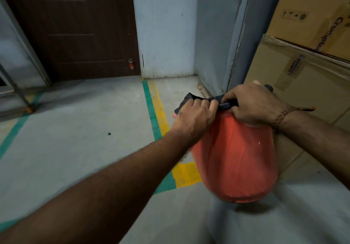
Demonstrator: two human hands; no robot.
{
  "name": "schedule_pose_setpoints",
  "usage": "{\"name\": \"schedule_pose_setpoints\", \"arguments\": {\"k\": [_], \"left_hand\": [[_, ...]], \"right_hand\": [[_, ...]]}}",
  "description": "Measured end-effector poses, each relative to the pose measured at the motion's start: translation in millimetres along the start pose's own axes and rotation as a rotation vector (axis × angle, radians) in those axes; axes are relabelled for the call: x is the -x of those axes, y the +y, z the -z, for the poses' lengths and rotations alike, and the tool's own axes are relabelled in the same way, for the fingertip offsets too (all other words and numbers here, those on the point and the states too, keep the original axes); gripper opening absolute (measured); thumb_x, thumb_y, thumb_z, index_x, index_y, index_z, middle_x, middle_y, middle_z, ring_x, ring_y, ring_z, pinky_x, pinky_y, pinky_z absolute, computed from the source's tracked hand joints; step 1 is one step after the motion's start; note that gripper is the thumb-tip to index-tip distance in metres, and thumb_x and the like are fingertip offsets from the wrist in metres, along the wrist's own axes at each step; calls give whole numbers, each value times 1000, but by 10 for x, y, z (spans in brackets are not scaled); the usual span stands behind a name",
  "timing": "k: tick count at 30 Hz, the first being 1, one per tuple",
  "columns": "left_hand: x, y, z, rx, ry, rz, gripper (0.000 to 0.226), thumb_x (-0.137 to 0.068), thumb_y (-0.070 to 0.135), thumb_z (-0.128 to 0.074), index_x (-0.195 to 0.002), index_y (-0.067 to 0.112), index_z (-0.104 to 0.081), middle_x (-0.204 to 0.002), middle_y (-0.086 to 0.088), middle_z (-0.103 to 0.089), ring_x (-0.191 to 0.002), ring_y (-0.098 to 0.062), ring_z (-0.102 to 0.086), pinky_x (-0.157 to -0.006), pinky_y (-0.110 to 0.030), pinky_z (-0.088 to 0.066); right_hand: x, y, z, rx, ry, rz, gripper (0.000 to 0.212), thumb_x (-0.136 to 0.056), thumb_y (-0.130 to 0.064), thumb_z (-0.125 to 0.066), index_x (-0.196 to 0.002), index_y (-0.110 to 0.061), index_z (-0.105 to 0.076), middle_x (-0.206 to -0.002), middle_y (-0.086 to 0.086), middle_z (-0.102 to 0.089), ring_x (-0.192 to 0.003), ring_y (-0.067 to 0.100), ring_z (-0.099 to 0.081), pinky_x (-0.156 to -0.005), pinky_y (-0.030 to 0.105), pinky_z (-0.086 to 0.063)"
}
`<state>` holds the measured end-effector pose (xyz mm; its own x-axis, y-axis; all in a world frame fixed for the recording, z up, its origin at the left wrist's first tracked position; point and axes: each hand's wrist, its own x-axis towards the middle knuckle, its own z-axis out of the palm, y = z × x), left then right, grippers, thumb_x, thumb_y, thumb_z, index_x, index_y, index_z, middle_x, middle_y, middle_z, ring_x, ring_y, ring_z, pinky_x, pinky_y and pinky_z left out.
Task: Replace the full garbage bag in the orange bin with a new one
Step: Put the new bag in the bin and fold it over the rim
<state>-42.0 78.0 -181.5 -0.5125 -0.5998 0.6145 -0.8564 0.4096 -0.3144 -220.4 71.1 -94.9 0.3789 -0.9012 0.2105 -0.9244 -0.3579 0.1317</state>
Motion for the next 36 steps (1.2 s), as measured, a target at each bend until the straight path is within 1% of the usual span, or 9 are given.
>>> {"name": "schedule_pose_setpoints", "arguments": {"k": [4, 9, 10, 11, 15, 17, 25, 31, 36], "left_hand": [[124, -297, -3, 260, -18, 83, 75, -95, 74, -39, -141, 16, -49, -127, -9, -56, -107, -30, -55, -89, -44, -45], [72, -474, -90, 912, 28, 1307, 61, -99, 69, -34, -110, 14, -58, -110, -9, -65, -100, -30, -64, -87, -44, -55], [57, -500, -127, 1005, -4, 1398, 57, -99, 66, -39, -107, 13, -60, -109, -10, -67, -100, -32, -66, -88, -45, -57], [56, -522, -161, 1011, -34, 1311, 54, -97, 64, -45, -106, 14, -63, -108, -8, -69, -101, -30, -67, -89, -43, -57], [57, -575, -82, 681, -70, 219, 55, -89, 67, -56, -120, 25, -73, -126, -2, -67, -118, -21, -60, -100, -35, -49], [30, -577, -93, 552, -158, -35, 48, -91, 57, -59, -122, 22, -71, -118, -4, -70, -107, -27, -64, -89, -37, -54], [68, -384, -28, 196, -213, -67, 16, -88, 22, -55, -103, 16, -58, -90, -6, -69, -79, -35, -65, -66, -40, -50], [43, -81, 9, 21, -140, -23, 11, -87, 16, -65, -96, 17, -61, -84, -4, -71, -71, -27, -66, -56, -33, -30], [21, 61, -42, 87, -46, -19, 26, -99, 22, -38, -105, 11, -61, -92, -10, -71, -81, -30, -67, -67, -39, -49]], "right_hand": [[58, 98, 64, -89, -40, -114, 38, -79, -25, -69, -111, -46, -73, -102, -6, -76, -99, 25, -69, -85, 37, -59], [92, 101, 85, -122, -37, -129, 36, -81, -25, -73, -112, -43, -75, -107, -7, -76, -103, 25, -68, -89, 39, -59], [94, 93, 80, -120, -34, -129, 37, -81, -24, -72, -113, -43, -75, -106, -7, -76, -103, 25, -69, -89, 39, -59], [95, 81, 78, -117, -31, -127, 37, -80, -25, -71, -113, -43, -75, -106, -7, -77, -102, 25, -69, -89, 39, -59], [87, 45, 71, -104, -25, -110, 37, -79, -26, -70, -111, -45, -74, -103, -7, -77, -101, 25, -70, -89, 39, -59], [86, 68, 81, -113, -42, -111, 37, -80, -23, -70, -110, -45, -74, -103, -8, -77, -101, 24, -69, -89, 38, -59], [66, 234, 99, -84, -102, -36, 38, -84, -18, -70, -115, -39, -74, -107, -8, -77, -106, 22, -68, -96, 37, -55], [119, -50, 172, 144, -71, 135, 45, -78, -69, -59, -109, -37, -69, -97, -8, -70, -109, 21, -58, -95, 42, -42], [159, -248, -84, 166, 73, 212, 17, -83, -38, -64, -95, -26, -64, -94, -3, -72, -89, 24, -67, -85, 39, -50]]}}
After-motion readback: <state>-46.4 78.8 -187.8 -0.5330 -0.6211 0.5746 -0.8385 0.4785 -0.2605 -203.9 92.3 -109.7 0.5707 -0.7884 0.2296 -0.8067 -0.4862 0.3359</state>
